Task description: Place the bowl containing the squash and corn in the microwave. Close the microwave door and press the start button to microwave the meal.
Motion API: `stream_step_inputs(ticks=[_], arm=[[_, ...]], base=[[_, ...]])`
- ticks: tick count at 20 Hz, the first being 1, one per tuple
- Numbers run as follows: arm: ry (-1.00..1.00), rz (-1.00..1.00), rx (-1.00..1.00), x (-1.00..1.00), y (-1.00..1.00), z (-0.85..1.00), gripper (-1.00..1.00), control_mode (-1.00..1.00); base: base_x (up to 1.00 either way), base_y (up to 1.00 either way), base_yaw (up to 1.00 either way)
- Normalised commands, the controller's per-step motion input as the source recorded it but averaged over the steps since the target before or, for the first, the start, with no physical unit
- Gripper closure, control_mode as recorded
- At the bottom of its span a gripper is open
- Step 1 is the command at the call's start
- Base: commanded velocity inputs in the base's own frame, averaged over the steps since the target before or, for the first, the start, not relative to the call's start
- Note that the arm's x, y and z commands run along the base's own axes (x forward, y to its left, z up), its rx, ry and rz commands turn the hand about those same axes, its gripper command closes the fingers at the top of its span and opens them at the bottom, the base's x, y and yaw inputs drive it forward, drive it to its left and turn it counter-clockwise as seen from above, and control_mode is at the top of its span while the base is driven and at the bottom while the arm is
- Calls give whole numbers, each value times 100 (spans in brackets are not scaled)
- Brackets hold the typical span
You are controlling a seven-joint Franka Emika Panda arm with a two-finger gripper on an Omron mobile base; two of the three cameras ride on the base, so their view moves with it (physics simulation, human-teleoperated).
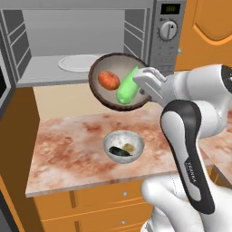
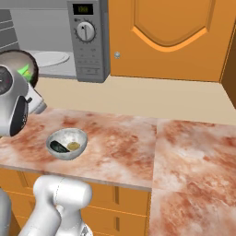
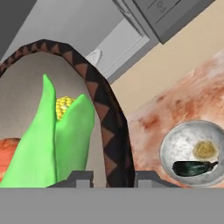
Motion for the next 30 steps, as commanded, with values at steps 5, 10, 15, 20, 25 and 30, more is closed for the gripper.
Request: stream_step_inputs(ticks=[5,10,15,20,25,30], arm=[[2,-6,0,13,0,39,100,-100],[18,-1,-6,10,9,49,100,-100],[16,-3,-7,12,31,11,100,-100],[1,-9,0,20,19,0,100,-100],[-9,-19,11,21,1,0,100,-100],[-3,-19,15,25,3,0,100,-100]], base=[[0,0,0],[0,0,0],[0,0,0],[0,0,0],[0,0,0],[0,0,0]])
